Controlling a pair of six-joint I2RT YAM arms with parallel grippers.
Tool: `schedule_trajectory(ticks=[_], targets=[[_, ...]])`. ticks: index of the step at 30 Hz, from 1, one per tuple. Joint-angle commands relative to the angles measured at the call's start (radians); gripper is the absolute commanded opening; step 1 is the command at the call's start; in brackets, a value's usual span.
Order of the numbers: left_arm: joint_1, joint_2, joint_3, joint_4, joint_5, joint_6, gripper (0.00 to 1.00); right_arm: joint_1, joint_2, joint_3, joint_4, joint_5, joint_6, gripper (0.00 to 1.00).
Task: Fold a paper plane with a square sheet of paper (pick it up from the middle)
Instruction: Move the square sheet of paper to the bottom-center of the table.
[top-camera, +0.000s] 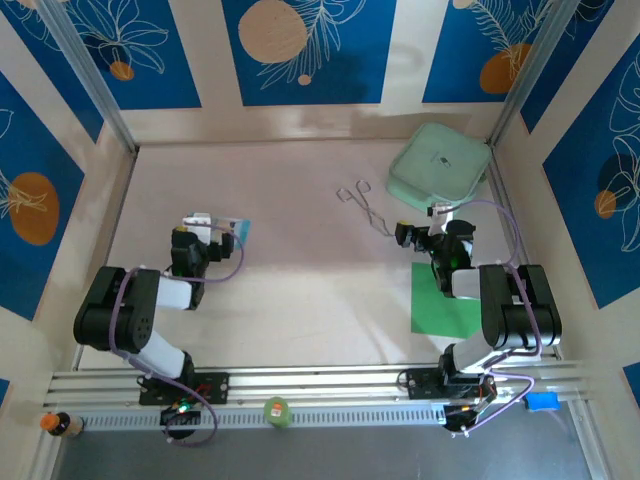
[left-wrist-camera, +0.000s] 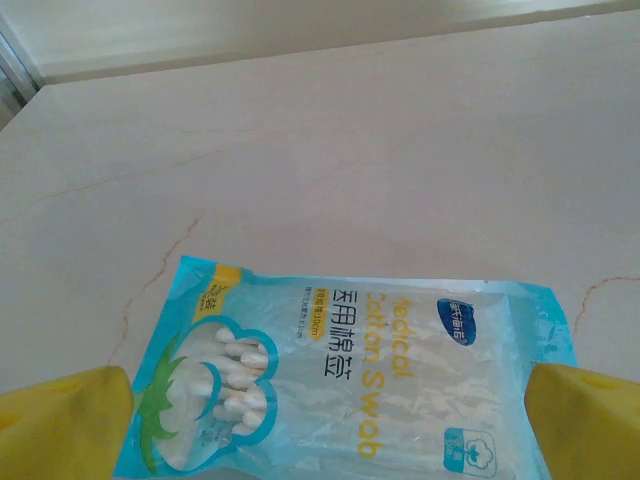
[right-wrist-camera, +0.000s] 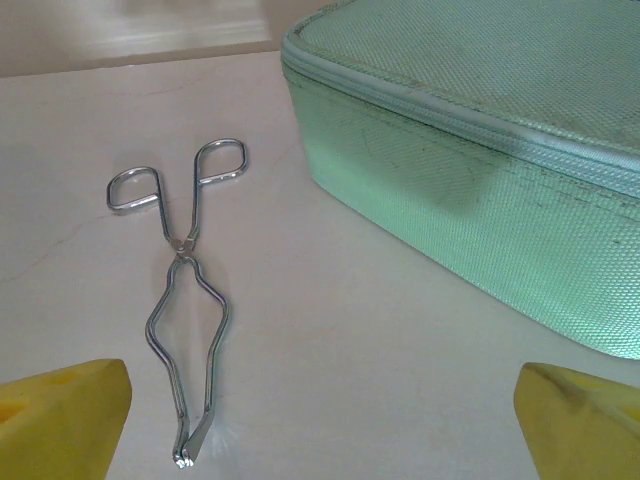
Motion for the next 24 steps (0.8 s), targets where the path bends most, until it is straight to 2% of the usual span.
schedule_trajectory(ticks=[1,24], targets=[[0.007,0.001,0.017,0.007,0.021,0.010,1.00,0.001,-0.001,0.018,-0.011,-0.010,-0.006,0.99],[0.017,0.003,0.024,-0.001,0.035,0.003,1.00,-0.007,0.006,0.026,-0.021,-0.018,0.003,0.99]])
